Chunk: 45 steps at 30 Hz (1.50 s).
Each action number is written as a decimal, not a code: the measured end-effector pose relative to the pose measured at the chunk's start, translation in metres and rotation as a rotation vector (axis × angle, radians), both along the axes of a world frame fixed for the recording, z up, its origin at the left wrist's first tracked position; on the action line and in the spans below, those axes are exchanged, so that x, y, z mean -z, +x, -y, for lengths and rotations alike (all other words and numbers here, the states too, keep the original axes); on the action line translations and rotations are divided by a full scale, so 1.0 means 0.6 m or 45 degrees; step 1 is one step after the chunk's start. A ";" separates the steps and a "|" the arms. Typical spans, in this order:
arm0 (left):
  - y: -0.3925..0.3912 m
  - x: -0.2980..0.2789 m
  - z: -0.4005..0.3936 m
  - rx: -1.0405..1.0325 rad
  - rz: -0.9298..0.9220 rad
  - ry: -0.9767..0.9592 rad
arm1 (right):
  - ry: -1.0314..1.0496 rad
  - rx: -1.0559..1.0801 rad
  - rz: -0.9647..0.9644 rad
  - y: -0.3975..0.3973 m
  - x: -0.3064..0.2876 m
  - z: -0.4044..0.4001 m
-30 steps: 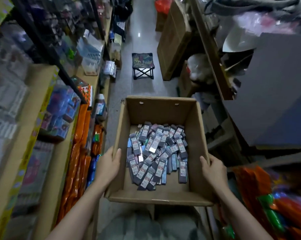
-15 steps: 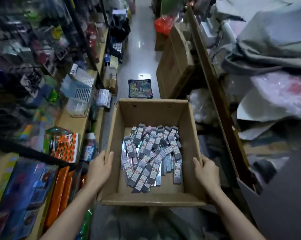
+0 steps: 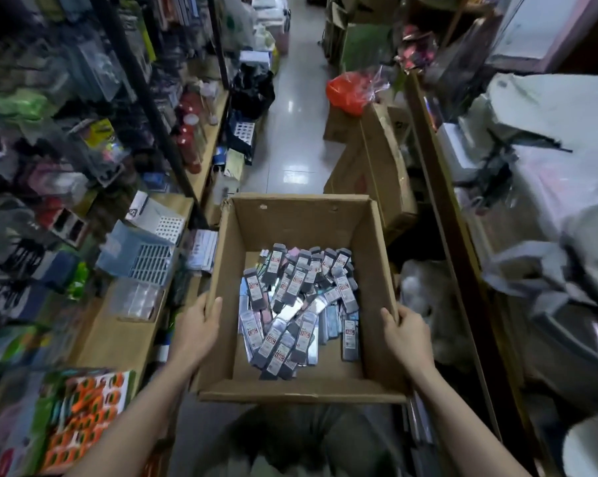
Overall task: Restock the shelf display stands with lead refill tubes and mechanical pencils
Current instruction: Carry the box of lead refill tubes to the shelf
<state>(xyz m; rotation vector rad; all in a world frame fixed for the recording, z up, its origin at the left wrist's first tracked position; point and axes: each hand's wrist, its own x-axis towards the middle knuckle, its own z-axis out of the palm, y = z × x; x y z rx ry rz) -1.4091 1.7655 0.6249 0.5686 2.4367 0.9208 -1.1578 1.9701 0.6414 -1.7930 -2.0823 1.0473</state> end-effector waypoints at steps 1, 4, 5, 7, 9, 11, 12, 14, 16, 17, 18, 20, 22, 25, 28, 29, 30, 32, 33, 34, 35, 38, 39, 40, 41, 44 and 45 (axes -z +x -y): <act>-0.023 -0.006 -0.028 -0.001 -0.006 -0.007 | 0.002 -0.005 0.008 -0.023 -0.002 -0.028; -0.086 -0.012 -0.111 -0.025 -0.020 -0.010 | 0.016 -0.013 -0.001 -0.090 -0.004 -0.117; -0.103 -0.013 -0.138 -0.036 -0.027 -0.018 | 0.017 -0.014 -0.011 -0.113 -0.003 -0.148; -0.135 -0.009 -0.191 -0.082 -0.039 -0.033 | 0.016 -0.039 -0.017 -0.159 0.002 -0.216; -0.160 -0.005 -0.240 -0.159 -0.042 -0.033 | 0.005 -0.112 -0.023 -0.208 0.009 -0.290; -0.179 -0.002 -0.282 -0.265 -0.027 -0.033 | -0.027 -0.212 -0.040 -0.261 0.011 -0.359; -0.187 0.001 -0.300 -0.327 -0.023 -0.029 | -0.041 -0.275 -0.037 -0.288 0.009 -0.390; -0.199 0.005 -0.329 -0.438 -0.041 -0.039 | -0.058 -0.397 -0.024 -0.338 0.003 -0.446; -0.208 0.002 -0.355 -0.533 -0.083 -0.044 | -0.058 -0.528 -0.022 -0.387 -0.005 -0.494; -0.212 0.003 -0.364 -0.584 -0.091 -0.037 | -0.060 -0.589 -0.011 -0.411 -0.010 -0.514; -0.215 0.005 -0.370 -0.628 -0.091 -0.034 | -0.064 -0.644 -0.004 -0.432 -0.014 -0.531; -0.217 0.009 -0.379 -0.712 -0.090 -0.050 | -0.079 -0.743 -0.034 -0.473 -0.016 -0.558; -0.221 0.015 -0.385 -0.795 -0.071 -0.090 | -0.083 -0.834 -0.037 -0.514 -0.013 -0.579; -0.235 0.024 -0.392 -0.904 -0.028 -0.105 | -0.085 -0.950 -0.021 -0.576 -0.009 -0.595; -0.256 0.035 -0.392 -1.012 -0.007 -0.089 | -0.117 -1.051 -0.021 -0.632 0.001 -0.596; -0.260 0.035 -0.390 -1.041 -0.006 -0.082 | -0.116 -1.083 -0.016 -0.646 0.002 -0.596; -0.266 0.031 -0.388 -1.057 -0.003 -0.078 | -0.112 -1.114 -0.018 -0.661 0.005 -0.595; -0.271 0.022 -0.385 -1.094 0.000 -0.094 | -0.100 -1.177 0.012 -0.686 0.006 -0.594; -0.270 0.016 -0.381 -1.119 0.005 -0.103 | -0.099 -1.200 0.026 -0.696 0.002 -0.590; -0.270 0.012 -0.377 -1.151 0.000 -0.103 | -0.088 -1.230 0.022 -0.707 0.002 -0.588; -0.270 0.009 -0.375 -1.178 0.003 -0.104 | -0.073 -1.257 0.015 -0.716 0.001 -0.585; -0.269 0.002 -0.370 -1.281 0.040 -0.070 | -0.010 -1.295 0.004 -0.746 -0.003 -0.573; -0.268 0.000 -0.370 -1.307 0.039 -0.065 | -0.004 -1.321 0.012 -0.755 -0.003 -0.571; -0.267 -0.001 -0.371 -1.327 0.031 -0.081 | -0.019 -1.346 0.017 -0.764 -0.001 -0.571; -0.265 -0.001 -0.372 -1.347 0.021 -0.109 | -0.040 -1.373 0.019 -0.773 0.002 -0.572; -0.258 0.007 -0.379 -1.434 -0.030 -0.177 | -0.076 -1.495 0.030 -0.806 0.015 -0.576; -0.255 0.011 -0.383 -1.467 -0.036 -0.199 | -0.087 -1.542 0.042 -0.818 0.022 -0.578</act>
